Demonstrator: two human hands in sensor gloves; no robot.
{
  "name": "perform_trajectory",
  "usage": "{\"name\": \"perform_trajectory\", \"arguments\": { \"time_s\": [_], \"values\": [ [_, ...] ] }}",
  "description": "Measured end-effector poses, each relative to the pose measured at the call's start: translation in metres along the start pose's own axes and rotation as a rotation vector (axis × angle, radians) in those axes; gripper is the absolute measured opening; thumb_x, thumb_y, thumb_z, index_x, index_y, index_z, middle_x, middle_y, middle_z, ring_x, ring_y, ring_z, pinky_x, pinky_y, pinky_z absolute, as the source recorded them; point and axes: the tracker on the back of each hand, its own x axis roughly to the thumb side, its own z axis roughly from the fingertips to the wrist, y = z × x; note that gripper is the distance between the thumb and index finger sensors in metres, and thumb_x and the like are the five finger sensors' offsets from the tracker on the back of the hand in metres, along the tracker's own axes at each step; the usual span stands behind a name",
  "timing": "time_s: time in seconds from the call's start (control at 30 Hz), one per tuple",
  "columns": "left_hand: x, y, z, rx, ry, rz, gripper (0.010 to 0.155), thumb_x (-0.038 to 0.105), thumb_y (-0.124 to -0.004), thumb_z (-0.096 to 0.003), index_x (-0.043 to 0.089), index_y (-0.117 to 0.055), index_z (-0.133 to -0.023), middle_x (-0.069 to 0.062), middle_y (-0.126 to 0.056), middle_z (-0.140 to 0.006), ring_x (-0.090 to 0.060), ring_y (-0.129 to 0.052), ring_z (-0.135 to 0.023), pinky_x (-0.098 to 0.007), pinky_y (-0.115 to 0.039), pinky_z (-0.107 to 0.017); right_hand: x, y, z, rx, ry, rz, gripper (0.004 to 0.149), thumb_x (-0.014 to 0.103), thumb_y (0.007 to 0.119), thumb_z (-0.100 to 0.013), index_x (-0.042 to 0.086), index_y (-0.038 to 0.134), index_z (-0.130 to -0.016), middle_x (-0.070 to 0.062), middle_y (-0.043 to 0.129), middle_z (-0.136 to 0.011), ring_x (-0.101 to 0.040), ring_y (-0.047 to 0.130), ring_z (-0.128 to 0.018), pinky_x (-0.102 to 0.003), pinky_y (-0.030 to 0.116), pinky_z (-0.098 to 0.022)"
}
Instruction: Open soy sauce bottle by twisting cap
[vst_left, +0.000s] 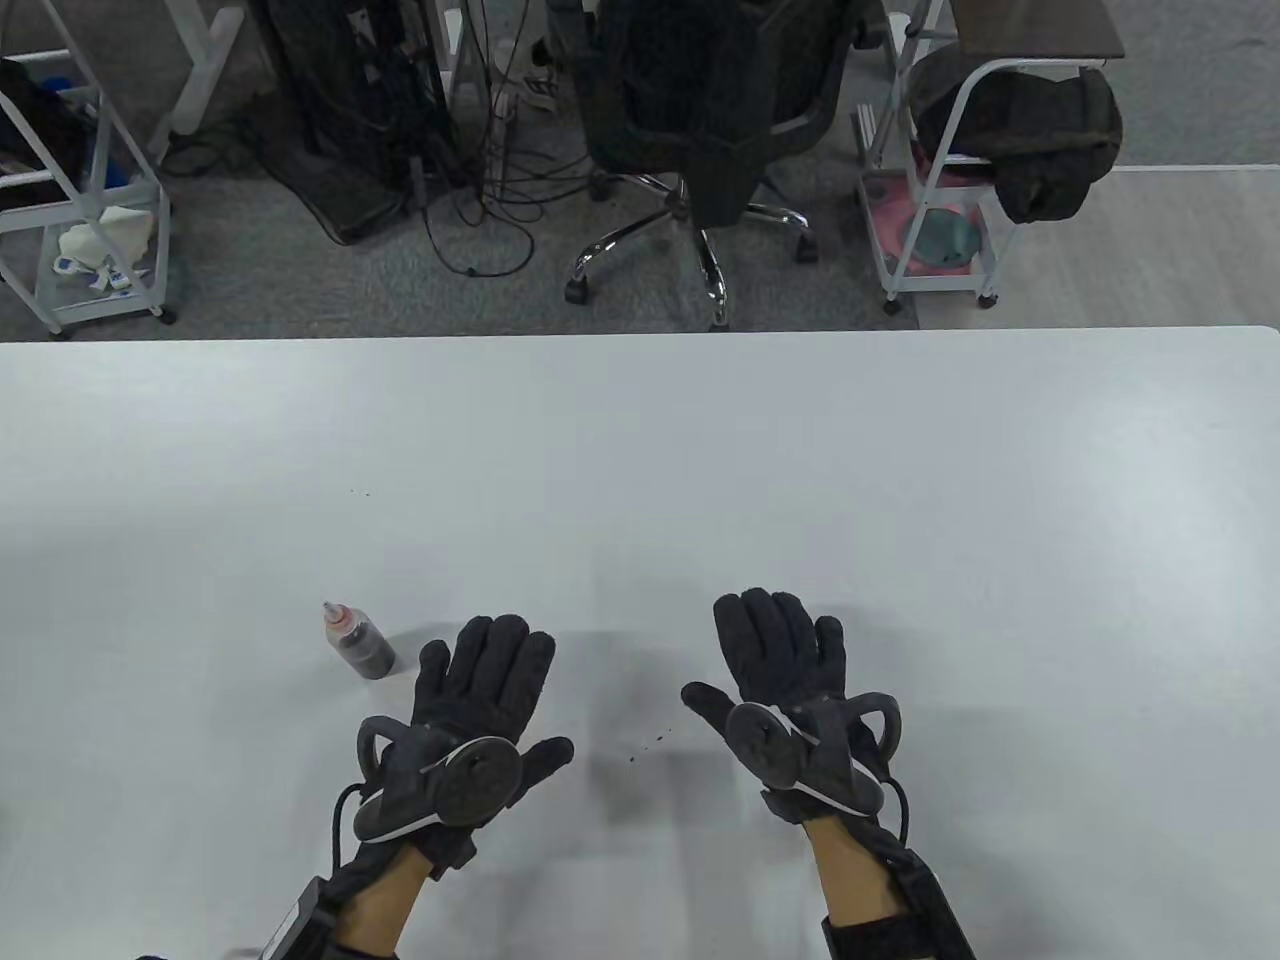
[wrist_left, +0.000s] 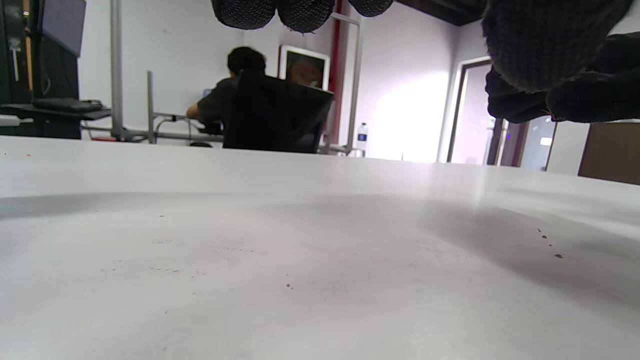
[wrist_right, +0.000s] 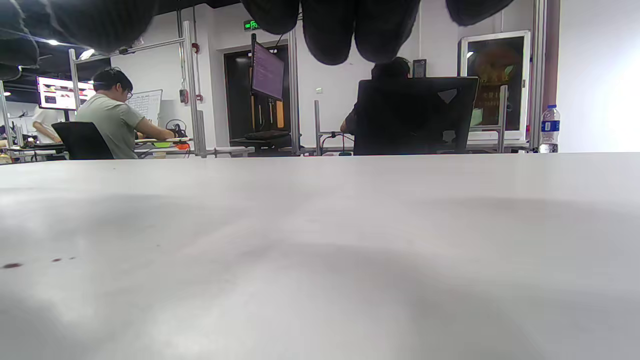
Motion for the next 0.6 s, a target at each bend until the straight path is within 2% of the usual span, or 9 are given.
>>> {"name": "perform_trajectory", "arguments": {
  "time_s": [0.4, 0.6],
  "values": [
    [0.0012, -0.0001, -0.0003, -0.019, -0.011, 0.001, 0.093, 0.066, -0.073, -0.0482, 0.017, -0.034, -0.117, -0.024, -0.036, -0.121, -0.053, -0.047, -0.110, -0.074, -0.043, -0.072, 0.0010, 0.0010, -0.0005, 0.014, -0.003, 0.002, 0.086, 0.069, 0.060, -0.057, 0.019, 0.035, -0.122, -0.016, 0.050, -0.123, -0.047, 0.056, -0.116, -0.072, 0.046, -0.075],
    [0.0023, 0.0077, 0.0022, 0.048, -0.023, 0.012, 0.092, 0.066, -0.073, -0.0489, 0.019, -0.032, -0.117, -0.022, -0.036, -0.121, -0.051, -0.048, -0.111, -0.071, -0.045, -0.074, 0.0015, 0.0010, -0.0010, 0.013, -0.008, 0.006, 0.085, 0.069, 0.060, -0.057, 0.019, 0.036, -0.121, -0.017, 0.051, -0.123, -0.047, 0.056, -0.115, -0.071, 0.047, -0.075]
  ]
}}
